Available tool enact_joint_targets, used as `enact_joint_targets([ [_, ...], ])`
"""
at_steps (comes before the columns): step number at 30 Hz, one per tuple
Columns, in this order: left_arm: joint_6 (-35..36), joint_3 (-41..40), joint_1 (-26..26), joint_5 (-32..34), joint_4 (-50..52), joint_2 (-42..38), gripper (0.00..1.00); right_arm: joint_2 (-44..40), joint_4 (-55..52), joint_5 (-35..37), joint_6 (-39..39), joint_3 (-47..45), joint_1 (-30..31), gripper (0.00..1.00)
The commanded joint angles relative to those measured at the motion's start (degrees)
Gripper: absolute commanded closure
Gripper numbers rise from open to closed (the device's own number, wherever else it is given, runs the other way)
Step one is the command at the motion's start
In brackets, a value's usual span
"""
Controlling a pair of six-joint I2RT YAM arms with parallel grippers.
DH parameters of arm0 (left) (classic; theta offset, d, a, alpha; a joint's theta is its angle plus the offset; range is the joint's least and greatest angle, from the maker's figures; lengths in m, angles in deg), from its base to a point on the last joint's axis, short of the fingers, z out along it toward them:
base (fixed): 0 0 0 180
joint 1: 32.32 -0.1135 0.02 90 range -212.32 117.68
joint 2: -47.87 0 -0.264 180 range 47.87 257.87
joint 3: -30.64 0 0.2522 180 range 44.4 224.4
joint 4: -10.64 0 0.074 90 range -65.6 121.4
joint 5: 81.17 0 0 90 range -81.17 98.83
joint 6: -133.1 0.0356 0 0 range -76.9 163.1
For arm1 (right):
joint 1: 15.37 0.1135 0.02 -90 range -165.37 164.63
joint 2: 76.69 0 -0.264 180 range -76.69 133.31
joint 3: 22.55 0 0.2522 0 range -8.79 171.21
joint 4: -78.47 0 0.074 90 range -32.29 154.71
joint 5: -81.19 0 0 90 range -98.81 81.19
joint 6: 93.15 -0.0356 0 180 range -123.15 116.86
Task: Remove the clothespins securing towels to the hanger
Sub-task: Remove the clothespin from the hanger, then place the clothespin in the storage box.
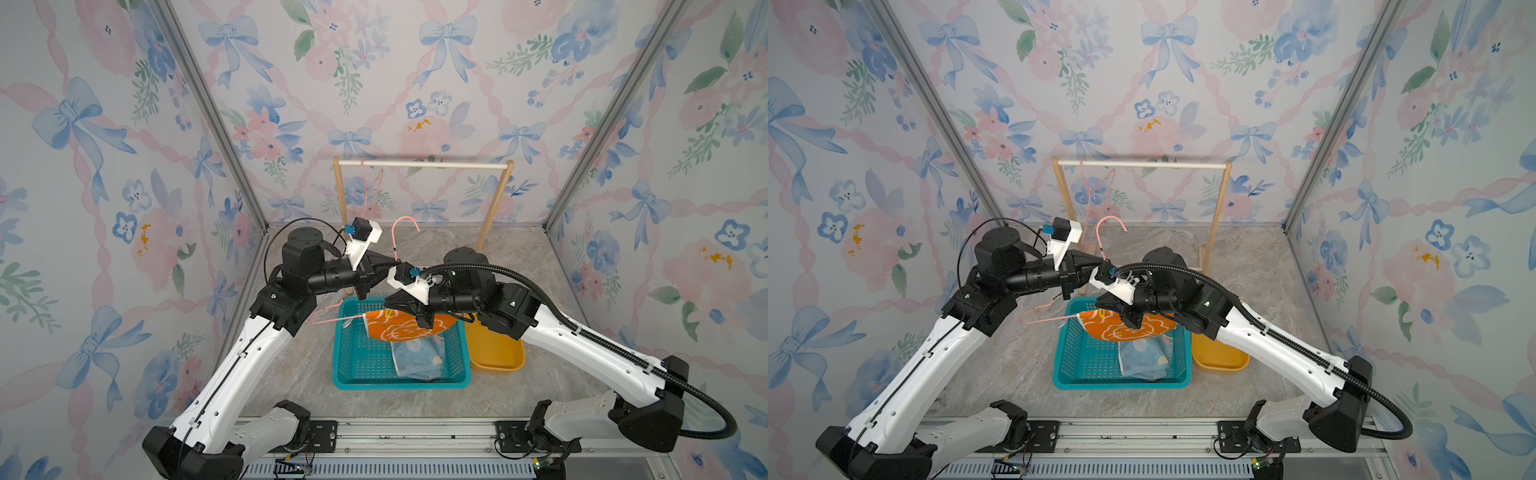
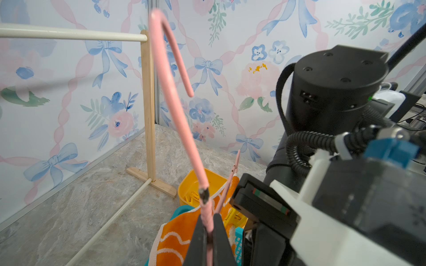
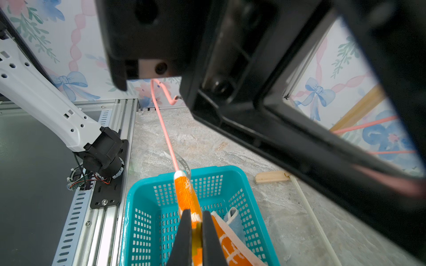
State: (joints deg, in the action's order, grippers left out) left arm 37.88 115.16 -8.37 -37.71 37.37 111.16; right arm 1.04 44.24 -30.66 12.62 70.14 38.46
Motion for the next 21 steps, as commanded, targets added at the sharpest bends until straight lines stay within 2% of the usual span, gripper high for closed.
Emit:
enact_joint_targets([
  [1, -0.54, -0.1, -0.47, -1.0, -1.82, 0.14, 1.0, -2.7, 1.79, 0.75, -1.17, 0.52, 0.77, 1.0],
  [11, -0.57, -0.15, -0.56, -0.66, -1.81, 0.08, 1.0, -5.49, 1.51, 1.87, -1.75, -0.35, 0.43, 1.0],
  [21, -0.54, -0.1, -0.83, -0.74, -1.77, -0.05, 1.0, -13.07, -0.39, 3.32, -4.67, -4.68, -1.26, 0.99],
])
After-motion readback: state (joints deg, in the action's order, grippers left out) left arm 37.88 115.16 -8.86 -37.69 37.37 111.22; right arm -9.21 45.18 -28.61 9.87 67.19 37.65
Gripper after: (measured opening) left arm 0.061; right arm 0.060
